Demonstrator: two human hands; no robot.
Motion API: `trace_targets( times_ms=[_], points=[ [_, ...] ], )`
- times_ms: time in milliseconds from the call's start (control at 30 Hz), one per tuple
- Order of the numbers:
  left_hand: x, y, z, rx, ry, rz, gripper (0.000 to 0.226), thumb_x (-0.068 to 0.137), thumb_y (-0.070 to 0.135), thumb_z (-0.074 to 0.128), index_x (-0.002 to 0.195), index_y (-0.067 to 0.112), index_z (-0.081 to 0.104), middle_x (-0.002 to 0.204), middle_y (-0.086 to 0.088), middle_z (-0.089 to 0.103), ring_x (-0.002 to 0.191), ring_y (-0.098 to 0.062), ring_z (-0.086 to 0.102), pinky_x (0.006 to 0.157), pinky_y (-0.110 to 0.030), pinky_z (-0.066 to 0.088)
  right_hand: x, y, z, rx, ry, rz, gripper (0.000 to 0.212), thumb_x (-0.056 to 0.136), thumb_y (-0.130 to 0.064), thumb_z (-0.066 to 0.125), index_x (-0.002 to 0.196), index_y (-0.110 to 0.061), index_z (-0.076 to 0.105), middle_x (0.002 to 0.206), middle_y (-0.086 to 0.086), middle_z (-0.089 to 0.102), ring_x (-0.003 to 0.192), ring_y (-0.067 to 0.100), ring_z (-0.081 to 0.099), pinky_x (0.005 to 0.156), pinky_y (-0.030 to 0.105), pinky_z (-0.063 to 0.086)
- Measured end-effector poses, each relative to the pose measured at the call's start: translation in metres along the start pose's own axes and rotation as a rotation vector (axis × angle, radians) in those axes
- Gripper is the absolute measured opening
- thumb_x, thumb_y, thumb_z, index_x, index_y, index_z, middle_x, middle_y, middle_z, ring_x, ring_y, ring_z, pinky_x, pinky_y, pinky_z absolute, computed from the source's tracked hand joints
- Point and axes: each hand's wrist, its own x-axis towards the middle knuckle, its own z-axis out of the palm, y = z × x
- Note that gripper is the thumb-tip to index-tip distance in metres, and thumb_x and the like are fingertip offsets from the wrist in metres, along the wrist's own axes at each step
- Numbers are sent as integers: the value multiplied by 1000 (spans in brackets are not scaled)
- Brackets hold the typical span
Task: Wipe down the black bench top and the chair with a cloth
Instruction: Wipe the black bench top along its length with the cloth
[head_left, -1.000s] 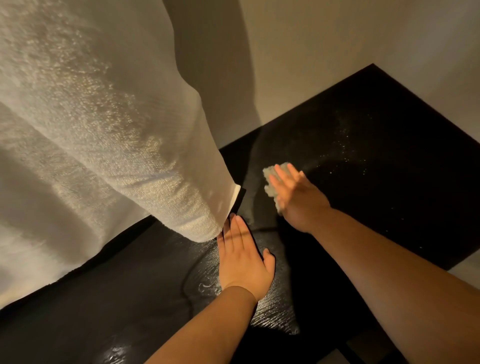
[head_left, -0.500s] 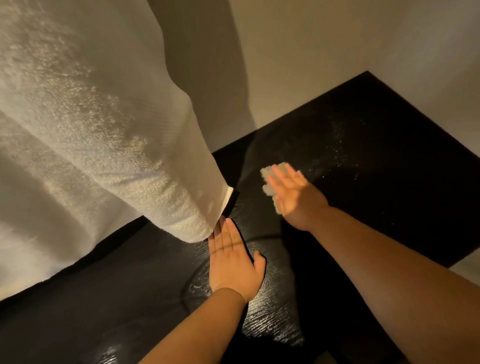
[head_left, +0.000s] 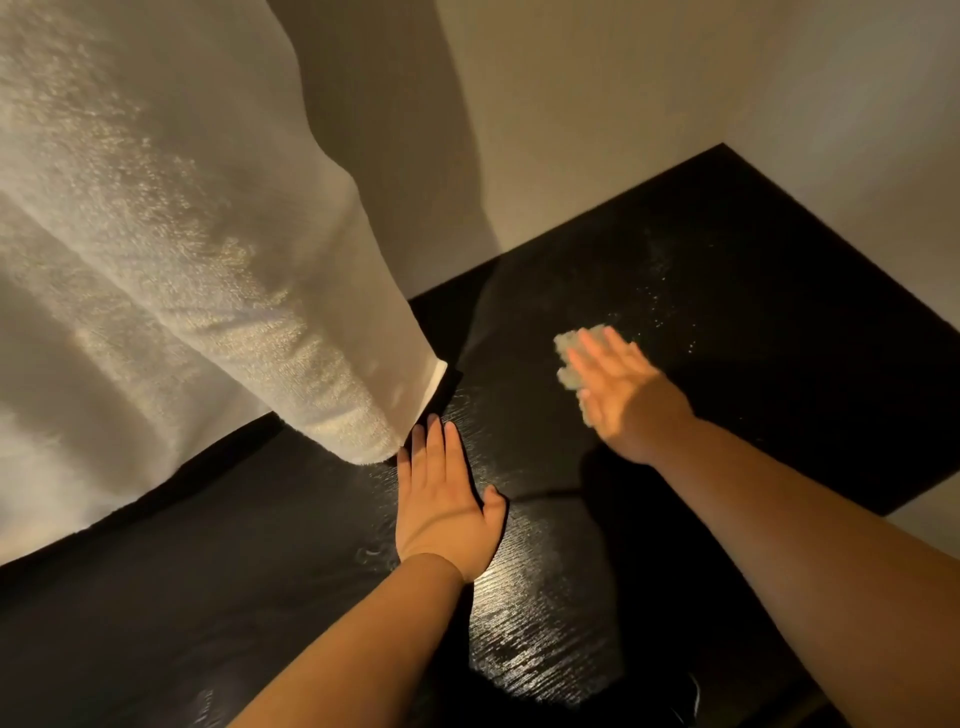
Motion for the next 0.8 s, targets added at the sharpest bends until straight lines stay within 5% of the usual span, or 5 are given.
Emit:
trace_targets(
  times_ms=[133,300,500,667,800],
  points=[
    [-1,1,-1,-11,9,-17,95,92,56,32,169,12,0,177,-10,-4,163,-29,-8,132,-48,-4,30,-16,-2,0,-65,233,63,107,-34,27,167,-19,11,175,5,3,160,35,-2,128,48,3],
    [0,2,-6,-66,11,-39,95,90,57,38,170,15,7,177,-7,2,163,-26,-3,133,-44,-3,33,-89,17,53,-143,-109,73,104,-24,44,167,-25,7,175,-3,-4,159,28,-13,126,41,-9],
    [29,9,-17,-203,160,-189,60,99,48,39,149,17,50,149,-8,55,136,-33,53,112,-52,37,59,-48,6,-21,-200,-215,65,109,-31,33,167,-27,5,174,-6,-6,160,22,-12,128,39,-4],
    [59,23,-18,-223,111,-270,73,103,51,42,167,24,20,169,-4,34,157,-28,25,128,-46,13,128,-50,-4,-5,-228,70,65,110,-29,30,167,-25,-1,174,-2,-13,159,29,-16,127,43,-7],
    [63,23,-18,-180,94,-297,75,98,56,37,165,26,23,167,-2,38,156,-25,26,129,-46,15,127,-79,10,46,-201,-116,61,106,-26,40,164,-25,20,175,-2,-3,159,29,-15,127,44,-8]
  ],
)
